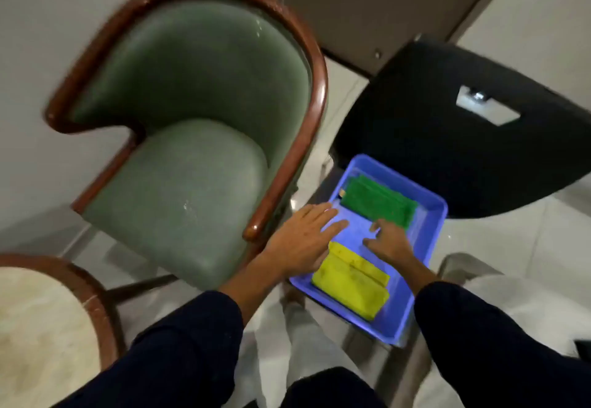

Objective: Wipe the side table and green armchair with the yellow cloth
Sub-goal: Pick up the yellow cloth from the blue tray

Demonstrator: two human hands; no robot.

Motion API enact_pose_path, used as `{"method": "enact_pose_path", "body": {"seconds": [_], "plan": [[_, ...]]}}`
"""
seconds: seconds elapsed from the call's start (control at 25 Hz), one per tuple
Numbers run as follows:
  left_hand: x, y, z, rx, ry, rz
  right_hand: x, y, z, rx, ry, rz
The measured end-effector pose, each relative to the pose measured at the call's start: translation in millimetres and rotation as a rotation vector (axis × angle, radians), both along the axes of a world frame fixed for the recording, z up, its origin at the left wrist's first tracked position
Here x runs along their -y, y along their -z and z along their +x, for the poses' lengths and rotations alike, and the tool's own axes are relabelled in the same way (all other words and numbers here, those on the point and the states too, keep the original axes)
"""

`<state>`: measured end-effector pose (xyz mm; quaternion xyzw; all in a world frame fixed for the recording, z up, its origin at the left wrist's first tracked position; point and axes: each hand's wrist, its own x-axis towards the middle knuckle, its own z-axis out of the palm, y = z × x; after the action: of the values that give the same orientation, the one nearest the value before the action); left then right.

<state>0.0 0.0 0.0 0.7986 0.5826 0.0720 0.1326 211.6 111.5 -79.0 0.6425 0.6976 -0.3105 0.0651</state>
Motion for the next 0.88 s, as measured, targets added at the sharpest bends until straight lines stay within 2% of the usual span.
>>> {"method": "enact_pose_path", "body": {"seconds": [0.08, 0.16, 0.28, 0.36, 0.4, 0.48, 0.6, 0.68, 0.76, 0.88], "plan": [[11.9, 26.2, 19.0, 0.089, -0.039, -0.121, 15.4, 32.9, 14.0, 0.184, -0.149, -0.237], [43.2, 48.5, 38.8, 0.111, -0.059, -0.296, 41.9, 65.3, 31.0, 0.373, -0.209, -0.398], [76.0, 65.5, 39.5, 0.167, -0.124, -0.418, 63.6, 92.1, 39.7, 0.496, -0.248, -0.432], [89.7, 66.3, 32.1, 0.211, -0.194, -0.520, 61.6, 89.7, 31.7, 0.546, -0.346, -0.445], [93.3, 64.5, 28.1, 0.260, -0.267, -0.593, 59.3, 86.3, 25.7, 0.511, -0.366, -0.481], [96.1, 60.0, 24.1, 0.473, -0.521, -0.751, 56.9, 69.3, 11.2, 0.285, -0.243, -0.619], [101.6, 55.3, 14.5, 1.058, -0.961, -1.129, 66.0, 25.8, -16.5, -0.272, 0.169, -0.918], [114.2, 59.2, 1.2, 1.435, -1.147, -1.313, 83.4, 1.4, -40.5, -0.481, 0.234, -1.105], [140.3, 65.3, -21.8, 1.767, -1.295, -1.181, 111.2, -13.3, -77.1, -0.492, 0.128, -1.205], [191.9, 77.6, -69.8, 2.052, -1.558, -0.737, 149.5, -18.5, -140.0, -0.366, -0.100, -1.279]]}}
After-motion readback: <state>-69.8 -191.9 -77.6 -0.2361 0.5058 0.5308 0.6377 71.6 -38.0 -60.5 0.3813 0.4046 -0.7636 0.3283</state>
